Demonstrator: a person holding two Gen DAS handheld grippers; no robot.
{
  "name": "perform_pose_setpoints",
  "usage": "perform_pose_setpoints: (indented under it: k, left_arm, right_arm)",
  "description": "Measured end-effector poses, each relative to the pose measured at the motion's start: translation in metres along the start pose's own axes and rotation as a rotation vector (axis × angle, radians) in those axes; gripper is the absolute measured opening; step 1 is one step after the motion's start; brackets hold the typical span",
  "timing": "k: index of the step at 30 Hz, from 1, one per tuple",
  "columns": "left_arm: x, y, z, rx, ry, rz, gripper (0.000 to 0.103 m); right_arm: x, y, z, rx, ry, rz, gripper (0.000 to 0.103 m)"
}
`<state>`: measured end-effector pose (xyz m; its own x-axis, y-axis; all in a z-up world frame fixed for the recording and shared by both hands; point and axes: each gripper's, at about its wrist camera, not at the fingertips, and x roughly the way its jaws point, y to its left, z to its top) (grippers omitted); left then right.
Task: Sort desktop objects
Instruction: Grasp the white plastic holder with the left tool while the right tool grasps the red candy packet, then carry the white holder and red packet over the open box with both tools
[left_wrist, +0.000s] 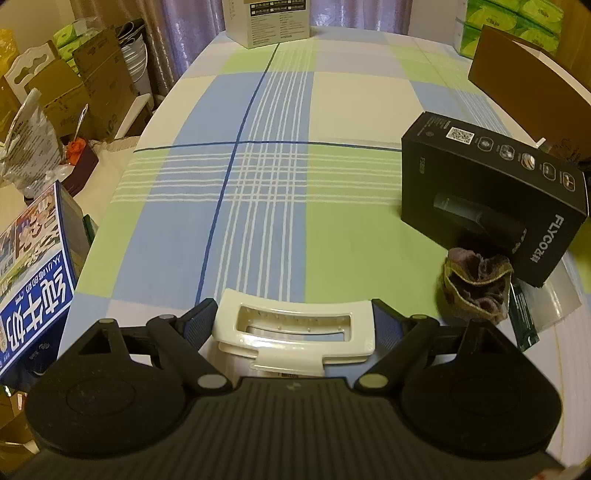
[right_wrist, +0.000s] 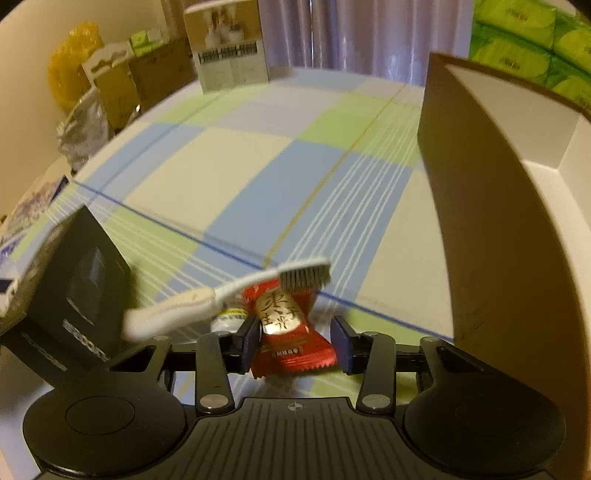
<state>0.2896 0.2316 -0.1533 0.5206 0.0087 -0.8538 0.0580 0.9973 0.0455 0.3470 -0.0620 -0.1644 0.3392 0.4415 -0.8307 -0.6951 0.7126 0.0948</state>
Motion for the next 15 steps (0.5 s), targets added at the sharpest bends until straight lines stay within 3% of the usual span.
perform_pose_setpoints:
  k: [5, 15]
  left_arm:
    - [0.003, -0.001, 0.004, 0.004, 0.002, -0.001, 0.085]
    - [-0.001, -0.008, 0.000, 0.017, 0.010, -0.017, 0.085]
  right_arm:
    - [0.004, -0.001, -0.004, -0.014, -0.009, -0.019, 0.030]
    - [-0.021, -0.007, -0.028, 0.029, 0.070, -0.036, 0.028]
